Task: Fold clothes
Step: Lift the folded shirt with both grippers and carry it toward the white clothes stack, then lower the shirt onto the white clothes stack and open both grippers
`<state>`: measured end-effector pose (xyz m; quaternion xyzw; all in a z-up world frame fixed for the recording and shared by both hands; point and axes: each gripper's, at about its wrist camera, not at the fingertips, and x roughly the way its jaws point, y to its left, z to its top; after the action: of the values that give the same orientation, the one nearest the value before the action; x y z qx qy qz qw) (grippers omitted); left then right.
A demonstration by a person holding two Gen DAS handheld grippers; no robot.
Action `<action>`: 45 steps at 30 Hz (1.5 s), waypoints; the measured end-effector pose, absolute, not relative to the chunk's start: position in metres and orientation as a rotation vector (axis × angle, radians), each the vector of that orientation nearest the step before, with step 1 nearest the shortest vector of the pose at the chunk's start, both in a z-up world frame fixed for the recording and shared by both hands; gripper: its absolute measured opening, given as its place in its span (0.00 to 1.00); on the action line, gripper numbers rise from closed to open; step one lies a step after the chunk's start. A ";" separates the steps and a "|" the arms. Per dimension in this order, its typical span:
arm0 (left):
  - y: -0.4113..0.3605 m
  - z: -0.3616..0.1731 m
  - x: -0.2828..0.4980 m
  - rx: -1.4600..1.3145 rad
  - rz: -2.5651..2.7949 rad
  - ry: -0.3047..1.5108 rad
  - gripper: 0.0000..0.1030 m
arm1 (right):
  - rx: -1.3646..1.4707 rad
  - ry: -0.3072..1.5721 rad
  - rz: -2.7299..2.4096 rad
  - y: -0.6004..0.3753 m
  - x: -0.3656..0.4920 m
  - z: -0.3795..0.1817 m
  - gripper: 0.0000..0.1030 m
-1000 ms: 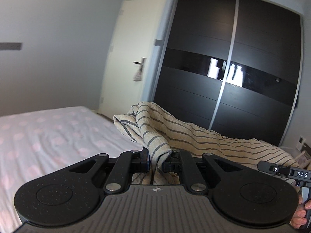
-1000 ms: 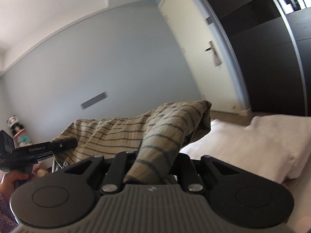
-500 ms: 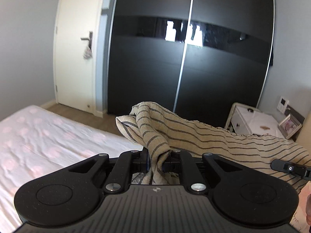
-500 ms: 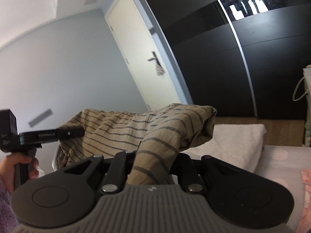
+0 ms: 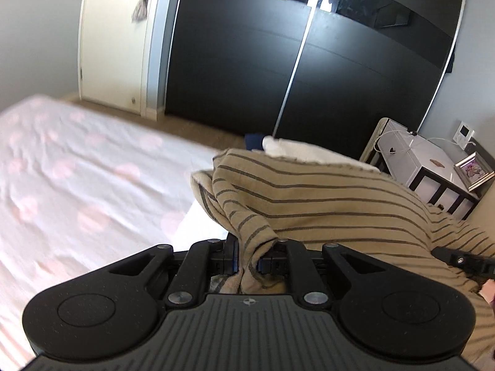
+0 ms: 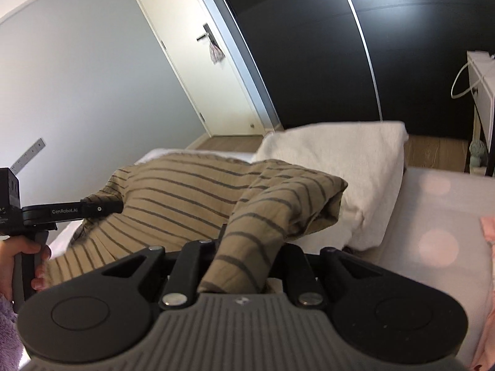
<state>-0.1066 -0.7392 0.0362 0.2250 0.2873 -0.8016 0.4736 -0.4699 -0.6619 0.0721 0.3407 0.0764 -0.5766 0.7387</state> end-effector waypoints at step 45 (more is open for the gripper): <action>-0.608 0.085 -0.161 0.579 -1.965 0.410 0.17 | 0.399 0.275 -1.190 -0.588 -0.413 0.092 0.38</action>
<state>-0.1611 -0.6082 0.0852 0.2396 0.1696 -0.8134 0.5023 -0.4131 -0.5877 0.0919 0.1860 0.1281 -0.5547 0.8008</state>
